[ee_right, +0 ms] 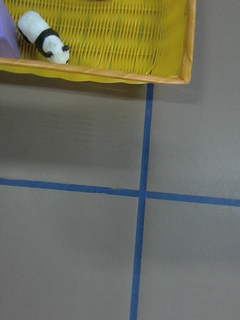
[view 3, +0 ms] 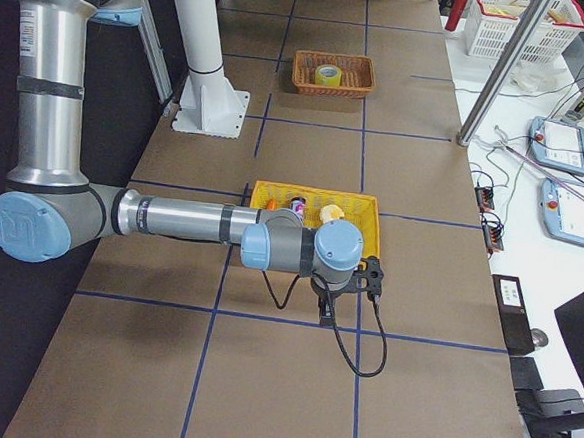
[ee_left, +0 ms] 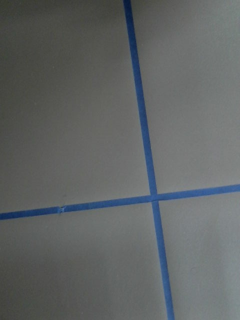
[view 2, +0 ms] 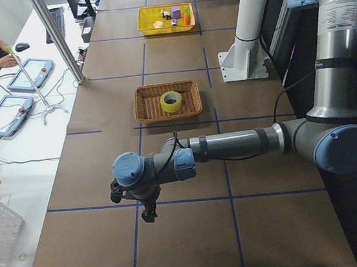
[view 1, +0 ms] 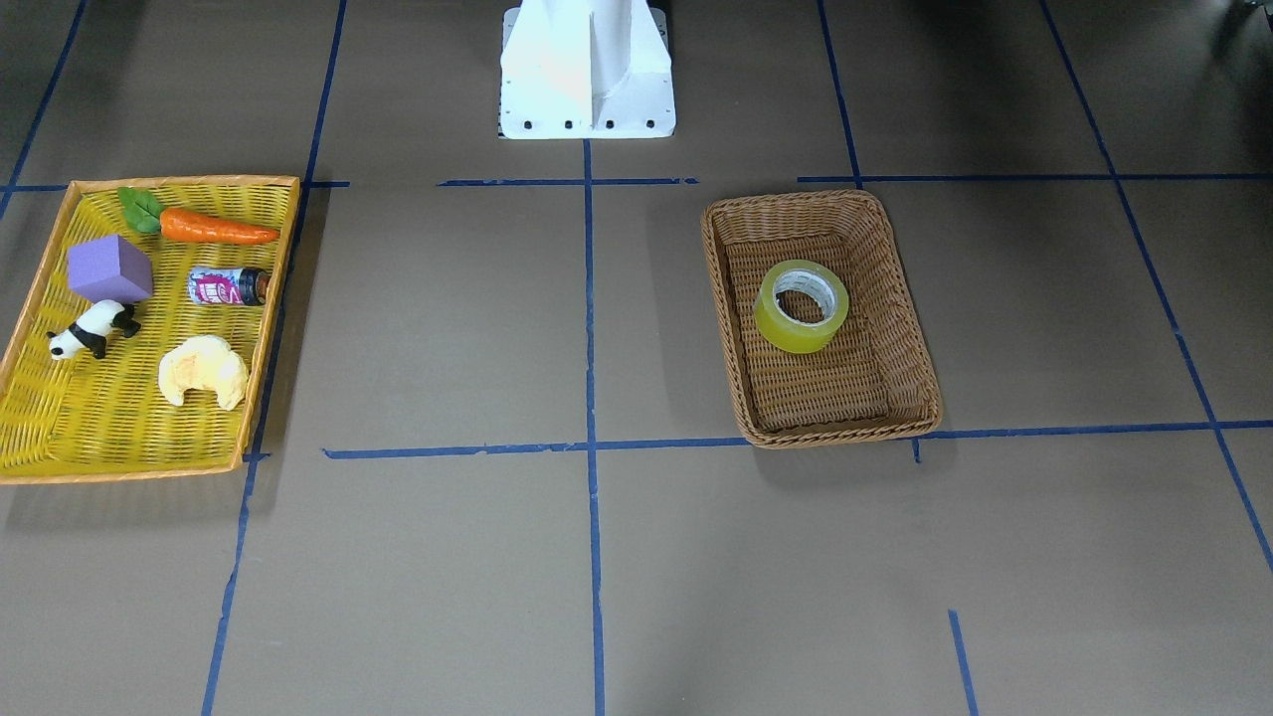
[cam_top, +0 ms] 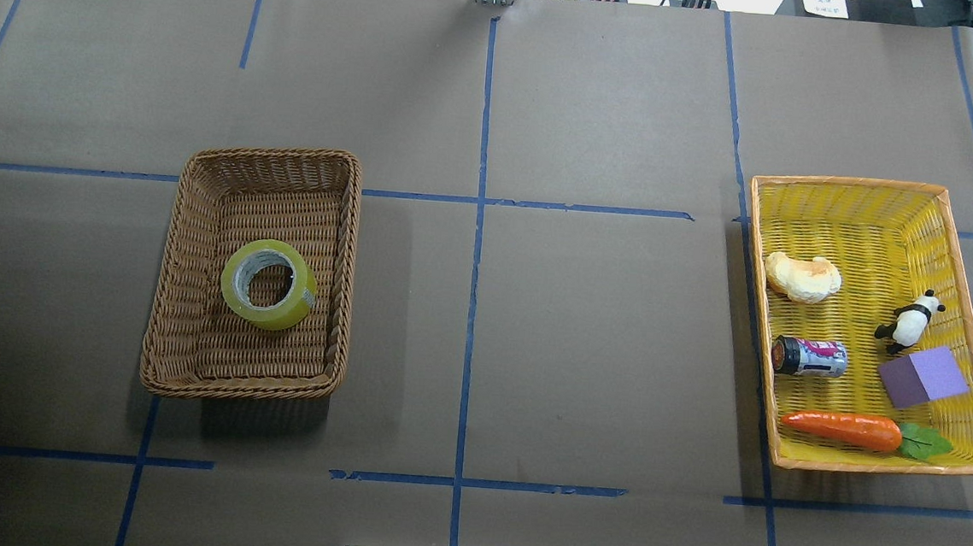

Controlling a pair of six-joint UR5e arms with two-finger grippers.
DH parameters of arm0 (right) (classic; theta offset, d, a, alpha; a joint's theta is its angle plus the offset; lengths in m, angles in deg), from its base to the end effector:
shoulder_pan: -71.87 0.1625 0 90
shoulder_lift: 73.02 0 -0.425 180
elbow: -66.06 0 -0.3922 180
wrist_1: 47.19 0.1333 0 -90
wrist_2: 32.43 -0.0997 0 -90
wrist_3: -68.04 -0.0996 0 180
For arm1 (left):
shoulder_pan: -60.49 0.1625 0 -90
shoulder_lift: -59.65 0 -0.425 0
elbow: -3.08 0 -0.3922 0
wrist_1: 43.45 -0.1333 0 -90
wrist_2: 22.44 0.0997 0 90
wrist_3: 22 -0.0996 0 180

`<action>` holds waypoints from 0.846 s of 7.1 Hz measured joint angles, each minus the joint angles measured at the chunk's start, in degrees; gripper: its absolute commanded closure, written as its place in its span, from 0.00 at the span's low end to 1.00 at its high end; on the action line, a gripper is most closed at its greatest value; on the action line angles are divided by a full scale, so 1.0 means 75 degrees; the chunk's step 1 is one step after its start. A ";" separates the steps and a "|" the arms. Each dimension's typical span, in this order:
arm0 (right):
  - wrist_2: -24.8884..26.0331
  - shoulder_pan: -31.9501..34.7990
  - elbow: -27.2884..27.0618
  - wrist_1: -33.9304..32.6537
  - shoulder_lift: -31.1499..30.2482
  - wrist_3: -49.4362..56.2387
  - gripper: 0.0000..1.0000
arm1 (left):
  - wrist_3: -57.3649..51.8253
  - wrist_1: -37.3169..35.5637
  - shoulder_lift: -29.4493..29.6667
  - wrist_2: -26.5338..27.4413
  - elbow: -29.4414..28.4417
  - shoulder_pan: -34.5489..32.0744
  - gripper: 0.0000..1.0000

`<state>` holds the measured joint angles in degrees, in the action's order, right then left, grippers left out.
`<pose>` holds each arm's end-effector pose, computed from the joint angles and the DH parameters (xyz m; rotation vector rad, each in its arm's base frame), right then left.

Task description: Move tape to another basket

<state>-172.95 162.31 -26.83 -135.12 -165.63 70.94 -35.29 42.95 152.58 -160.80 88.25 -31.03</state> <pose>0.0601 -0.4746 0.6443 0.0640 -0.8802 -0.0582 -0.0723 -0.5049 0.6754 0.0192 0.8488 0.1524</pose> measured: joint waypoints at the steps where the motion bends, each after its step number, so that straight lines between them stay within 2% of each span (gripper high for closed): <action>1: 0.0011 0.0000 0.0000 0.0002 0.0001 0.0000 0.00 | 0.0071 -0.0001 -0.0052 0.0002 0.0189 -0.0019 0.00; 6: 0.0055 0.0000 0.0014 0.0004 0.0038 0.0010 0.00 | 0.0141 -0.0001 -0.0076 0.0041 0.0406 -0.0078 0.00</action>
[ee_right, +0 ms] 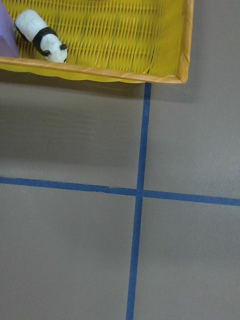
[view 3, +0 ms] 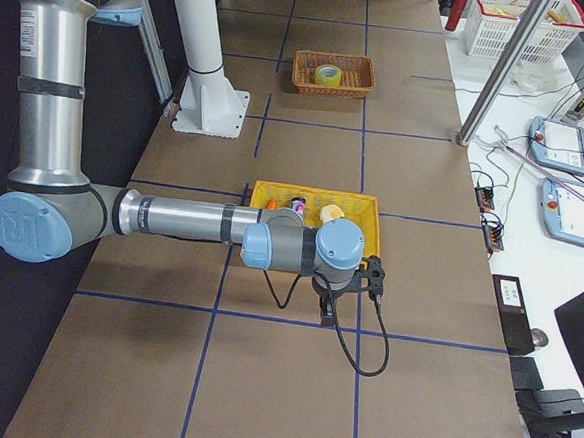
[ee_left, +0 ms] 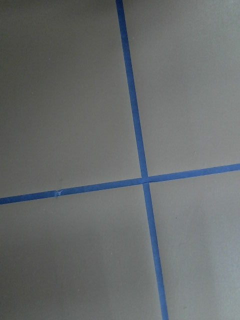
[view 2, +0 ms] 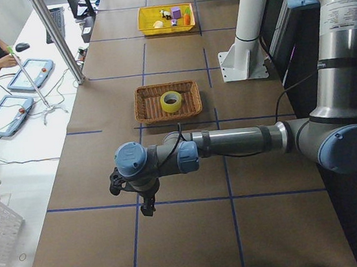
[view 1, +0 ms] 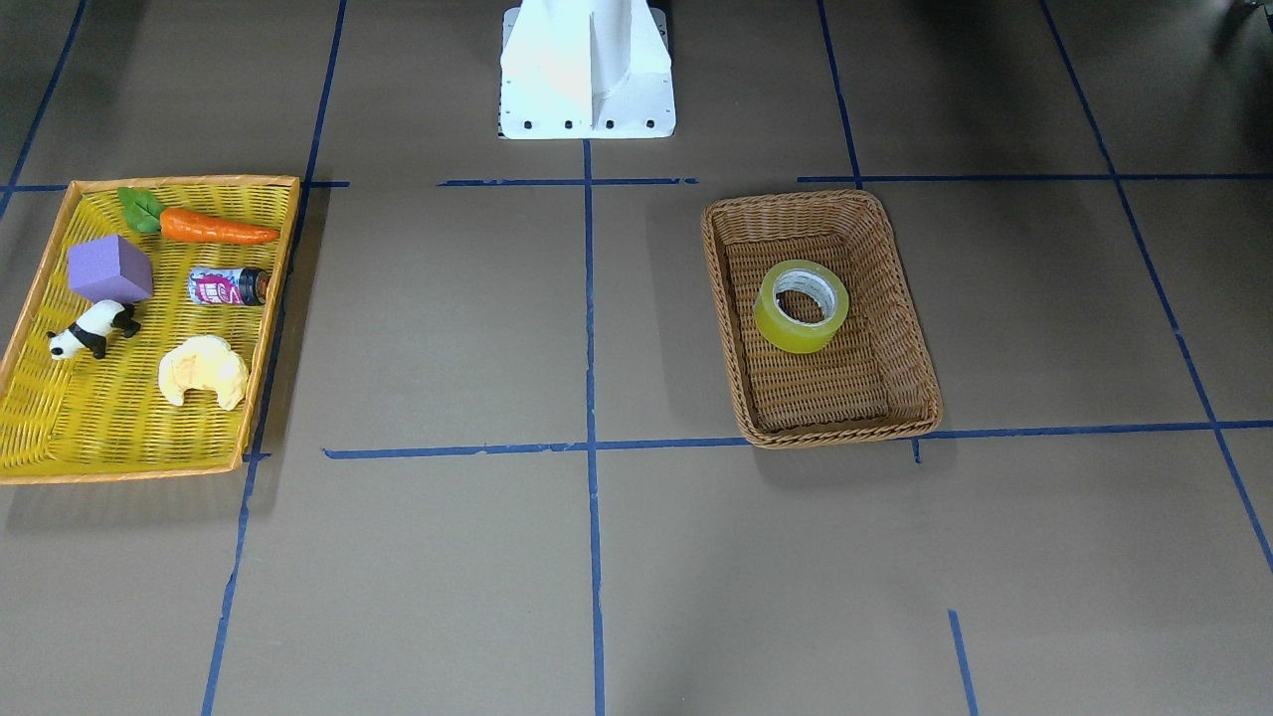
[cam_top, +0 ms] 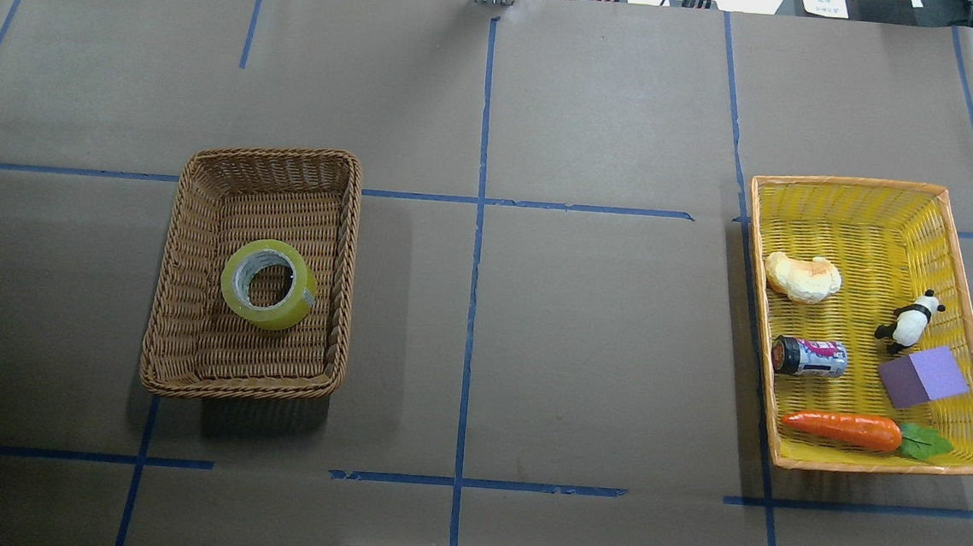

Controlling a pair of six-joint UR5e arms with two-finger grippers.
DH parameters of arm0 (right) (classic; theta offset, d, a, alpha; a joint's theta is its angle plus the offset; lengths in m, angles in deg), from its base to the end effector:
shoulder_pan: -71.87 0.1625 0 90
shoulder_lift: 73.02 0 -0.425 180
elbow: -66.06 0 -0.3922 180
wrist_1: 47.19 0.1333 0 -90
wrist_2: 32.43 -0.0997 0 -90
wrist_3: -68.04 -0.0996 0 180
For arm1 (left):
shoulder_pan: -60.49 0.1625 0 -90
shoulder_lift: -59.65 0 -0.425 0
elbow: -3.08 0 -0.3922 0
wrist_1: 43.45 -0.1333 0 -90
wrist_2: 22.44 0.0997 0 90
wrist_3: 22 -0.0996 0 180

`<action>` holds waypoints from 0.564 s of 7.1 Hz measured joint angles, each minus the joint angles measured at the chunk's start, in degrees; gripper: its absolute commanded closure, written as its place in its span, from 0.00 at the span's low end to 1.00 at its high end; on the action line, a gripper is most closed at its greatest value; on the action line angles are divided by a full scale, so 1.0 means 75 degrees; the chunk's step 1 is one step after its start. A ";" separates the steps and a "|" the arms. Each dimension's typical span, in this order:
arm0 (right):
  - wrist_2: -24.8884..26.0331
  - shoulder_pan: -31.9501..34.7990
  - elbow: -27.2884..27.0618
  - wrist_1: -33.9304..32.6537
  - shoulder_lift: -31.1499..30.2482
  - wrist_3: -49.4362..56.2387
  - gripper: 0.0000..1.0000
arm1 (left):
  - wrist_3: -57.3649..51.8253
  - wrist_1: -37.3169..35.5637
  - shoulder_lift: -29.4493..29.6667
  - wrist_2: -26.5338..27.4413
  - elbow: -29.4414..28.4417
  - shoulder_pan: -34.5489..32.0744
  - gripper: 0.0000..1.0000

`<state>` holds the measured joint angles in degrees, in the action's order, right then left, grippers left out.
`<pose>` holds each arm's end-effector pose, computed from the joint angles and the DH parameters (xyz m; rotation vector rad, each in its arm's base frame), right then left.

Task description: Move tape to another basket

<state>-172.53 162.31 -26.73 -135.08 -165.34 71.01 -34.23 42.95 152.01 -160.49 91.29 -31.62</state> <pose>0.0606 -0.4770 0.6433 0.0681 -0.8727 -0.0610 -0.0778 -0.5032 0.6550 0.0553 0.8388 0.1439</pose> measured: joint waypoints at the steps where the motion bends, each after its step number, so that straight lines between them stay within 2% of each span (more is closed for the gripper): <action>1: 0.0001 0.0000 0.0009 -0.0002 -0.0002 0.0001 0.00 | 0.0001 0.0000 0.0001 -0.0002 -0.0007 0.0000 0.00; 4: 0.0001 0.0000 0.0033 -0.0001 -0.0006 0.0002 0.00 | 0.0007 0.0002 0.0002 -0.0004 -0.0053 -0.0001 0.00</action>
